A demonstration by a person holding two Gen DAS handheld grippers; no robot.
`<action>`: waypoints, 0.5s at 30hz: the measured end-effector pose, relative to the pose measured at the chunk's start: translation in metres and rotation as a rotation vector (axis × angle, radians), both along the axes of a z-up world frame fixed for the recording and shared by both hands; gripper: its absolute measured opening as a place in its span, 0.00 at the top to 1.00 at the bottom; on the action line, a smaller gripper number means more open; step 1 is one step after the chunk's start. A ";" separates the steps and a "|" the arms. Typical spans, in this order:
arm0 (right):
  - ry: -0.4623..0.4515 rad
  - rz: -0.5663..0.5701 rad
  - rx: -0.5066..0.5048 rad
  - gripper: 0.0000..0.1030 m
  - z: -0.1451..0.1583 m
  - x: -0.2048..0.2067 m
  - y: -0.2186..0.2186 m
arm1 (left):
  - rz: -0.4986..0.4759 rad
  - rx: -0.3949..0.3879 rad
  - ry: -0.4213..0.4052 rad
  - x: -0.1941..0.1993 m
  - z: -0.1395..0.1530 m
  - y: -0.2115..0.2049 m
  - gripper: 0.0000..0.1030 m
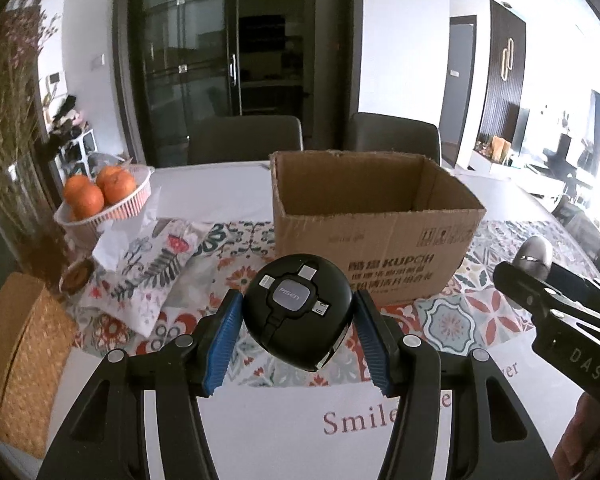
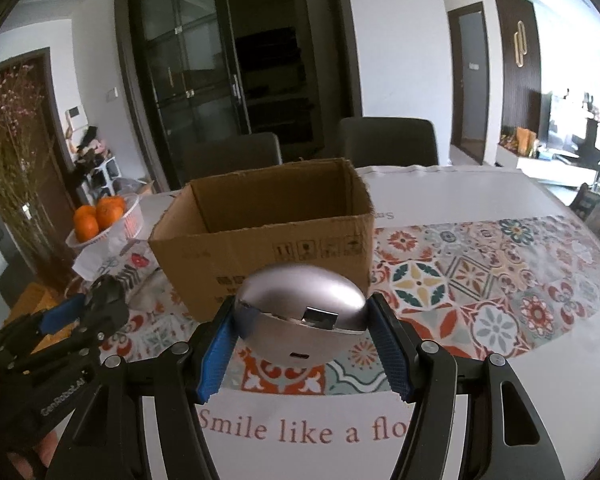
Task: Organize rigid objects
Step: 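Lift both held objects and carry them over the cardboard box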
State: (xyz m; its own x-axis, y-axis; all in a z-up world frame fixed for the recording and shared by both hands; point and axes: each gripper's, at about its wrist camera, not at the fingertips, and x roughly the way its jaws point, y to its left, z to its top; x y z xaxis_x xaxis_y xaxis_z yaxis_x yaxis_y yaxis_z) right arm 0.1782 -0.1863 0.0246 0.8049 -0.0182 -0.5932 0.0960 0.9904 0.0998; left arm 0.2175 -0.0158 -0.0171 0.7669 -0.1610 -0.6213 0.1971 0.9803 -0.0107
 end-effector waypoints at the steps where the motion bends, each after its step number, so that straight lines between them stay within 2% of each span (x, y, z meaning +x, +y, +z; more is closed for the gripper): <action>1: 0.003 0.005 0.004 0.38 0.001 0.003 -0.001 | -0.004 0.001 -0.002 0.003 0.003 -0.001 0.46; 7: 0.023 0.039 0.031 0.38 0.012 0.029 -0.008 | -0.029 0.012 -0.012 0.025 0.020 -0.009 0.46; 15: 0.028 0.053 0.015 0.38 0.033 0.061 -0.017 | -0.060 0.035 -0.013 0.057 0.040 -0.022 0.46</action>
State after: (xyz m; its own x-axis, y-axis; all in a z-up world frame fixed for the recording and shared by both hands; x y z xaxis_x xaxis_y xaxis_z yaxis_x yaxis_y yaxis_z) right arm 0.2389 -0.2033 0.0580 0.7875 0.0328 -0.6155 0.0466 0.9926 0.1125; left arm 0.2743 -0.0381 0.0231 0.7646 -0.1857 -0.6172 0.2555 0.9665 0.0259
